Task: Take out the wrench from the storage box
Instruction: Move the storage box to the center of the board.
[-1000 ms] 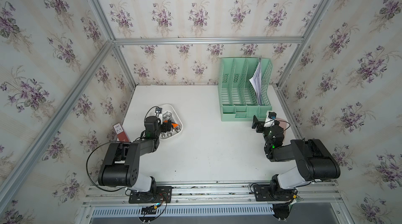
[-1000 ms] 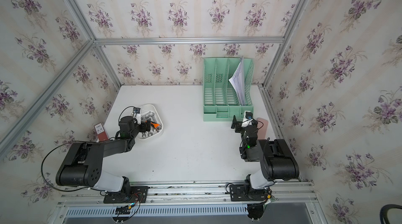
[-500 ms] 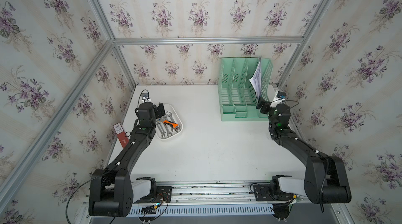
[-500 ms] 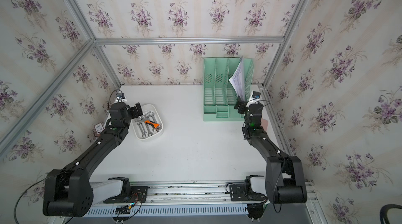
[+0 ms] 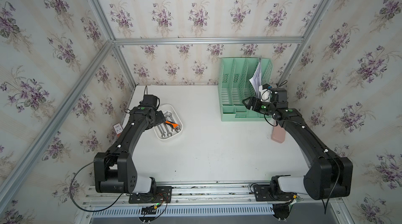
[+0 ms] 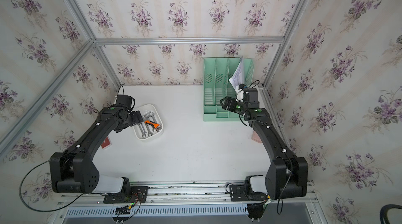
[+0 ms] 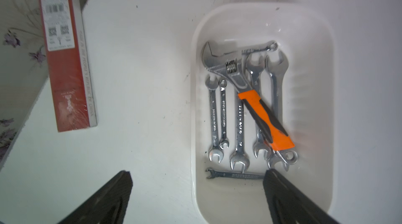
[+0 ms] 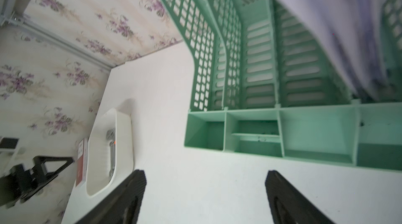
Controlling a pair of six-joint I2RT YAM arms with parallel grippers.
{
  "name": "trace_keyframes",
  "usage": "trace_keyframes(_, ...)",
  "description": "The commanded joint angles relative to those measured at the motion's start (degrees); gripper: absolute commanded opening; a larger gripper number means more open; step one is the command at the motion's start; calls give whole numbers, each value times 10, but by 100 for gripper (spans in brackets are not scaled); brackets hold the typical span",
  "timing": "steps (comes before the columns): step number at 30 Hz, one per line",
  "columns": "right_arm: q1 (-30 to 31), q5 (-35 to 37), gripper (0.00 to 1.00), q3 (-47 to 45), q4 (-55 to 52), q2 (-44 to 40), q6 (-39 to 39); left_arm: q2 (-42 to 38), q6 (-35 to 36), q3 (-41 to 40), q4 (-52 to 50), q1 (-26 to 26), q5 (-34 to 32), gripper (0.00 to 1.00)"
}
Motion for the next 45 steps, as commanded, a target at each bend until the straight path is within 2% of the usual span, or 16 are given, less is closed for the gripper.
trace_keyframes(1,37,-27,90,-9,-47,-8,3,14,-4,-16,-38,5,38,90)
trace_keyframes(7,122,-28,88,-33,-39,-21,34,58,18,-17,-25,7,61,70)
trace_keyframes(12,165,-14,88,-42,-29,-18,54,79,20,-15,-13,11,60,56)
trace_keyframes(13,169,-14,88,-42,-28,-15,56,83,23,-15,-8,13,60,49)
trace_keyframes(18,176,-10,87,-38,-26,-3,57,98,36,-18,17,17,60,42)
trace_keyframes(25,176,-4,86,-41,-31,4,57,106,50,-23,36,17,90,22)
trace_keyframes(30,177,-2,85,-46,-28,11,64,101,61,-24,25,10,108,15)
trace_keyframes(34,177,-4,84,-45,-25,21,68,97,65,-25,14,-22,116,14)
trace_keyframes(45,180,5,79,-43,-32,45,75,100,19,-7,-5,-193,125,14)
